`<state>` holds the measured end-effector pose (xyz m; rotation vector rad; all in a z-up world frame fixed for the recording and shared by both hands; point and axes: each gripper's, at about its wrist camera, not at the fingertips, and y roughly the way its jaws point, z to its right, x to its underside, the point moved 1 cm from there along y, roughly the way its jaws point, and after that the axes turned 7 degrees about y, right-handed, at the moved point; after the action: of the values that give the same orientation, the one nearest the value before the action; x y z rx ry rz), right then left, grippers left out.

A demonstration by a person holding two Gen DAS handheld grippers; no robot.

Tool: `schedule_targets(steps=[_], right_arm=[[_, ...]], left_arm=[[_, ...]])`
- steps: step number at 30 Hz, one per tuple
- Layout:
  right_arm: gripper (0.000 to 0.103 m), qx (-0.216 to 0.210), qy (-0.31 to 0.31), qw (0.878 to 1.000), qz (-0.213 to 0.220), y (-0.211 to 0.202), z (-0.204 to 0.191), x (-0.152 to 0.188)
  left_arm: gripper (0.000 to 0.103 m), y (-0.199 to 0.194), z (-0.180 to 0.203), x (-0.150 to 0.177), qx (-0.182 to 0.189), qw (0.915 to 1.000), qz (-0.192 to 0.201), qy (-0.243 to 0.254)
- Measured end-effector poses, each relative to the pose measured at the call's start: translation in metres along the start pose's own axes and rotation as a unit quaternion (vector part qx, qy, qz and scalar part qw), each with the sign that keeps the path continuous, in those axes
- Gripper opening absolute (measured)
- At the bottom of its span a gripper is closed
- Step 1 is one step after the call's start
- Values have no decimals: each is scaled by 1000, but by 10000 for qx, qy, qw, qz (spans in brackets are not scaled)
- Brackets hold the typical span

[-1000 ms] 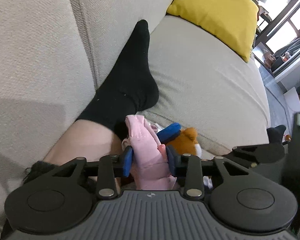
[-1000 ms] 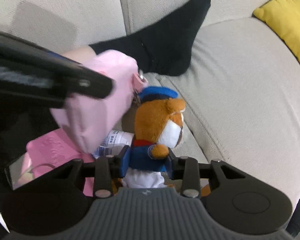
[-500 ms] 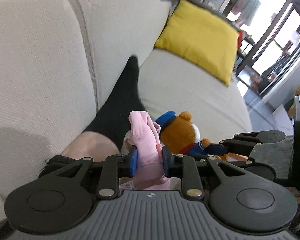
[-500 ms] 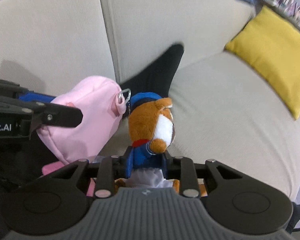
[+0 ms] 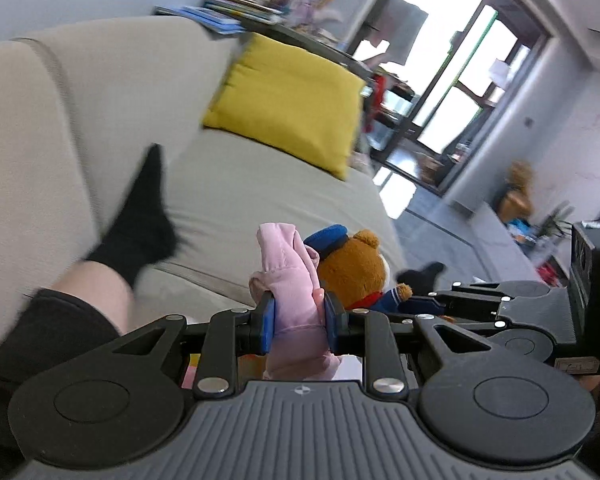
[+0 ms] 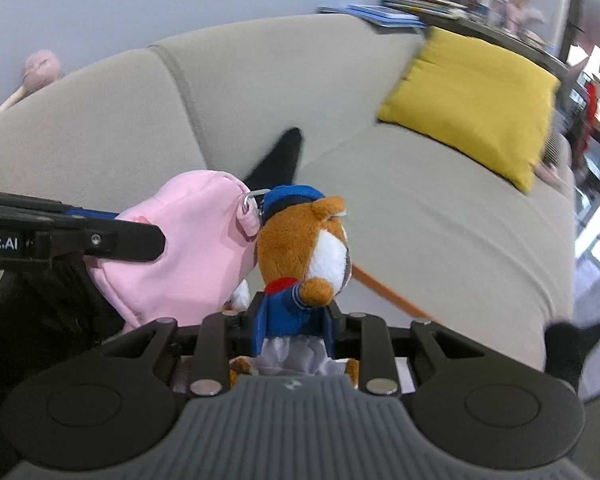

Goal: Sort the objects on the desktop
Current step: 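Carry the pouch and bear into the orange box with both tools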

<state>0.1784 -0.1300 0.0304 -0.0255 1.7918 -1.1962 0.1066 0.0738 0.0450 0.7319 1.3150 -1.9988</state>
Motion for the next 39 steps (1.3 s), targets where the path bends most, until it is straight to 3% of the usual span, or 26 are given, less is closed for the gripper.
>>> schedule_targets(steps=[11,17,32,39], right_arm=[[29,666,1273,9896,-110,-32,77,75],[29,1084,1721,9783,-388,-25,111,105],[29,1289,2561,9520,-1076,6,151,148],[33,1284,2424,9548,-1149,12,148,144]], left_arm=[[28,50,58,21,781,9959,-336,311],[28,87,83,34,948,9917,-681,536],[28,152,117,79,989,9776,-1601,943],[28,159,117,85,999,9727,-1861,966]])
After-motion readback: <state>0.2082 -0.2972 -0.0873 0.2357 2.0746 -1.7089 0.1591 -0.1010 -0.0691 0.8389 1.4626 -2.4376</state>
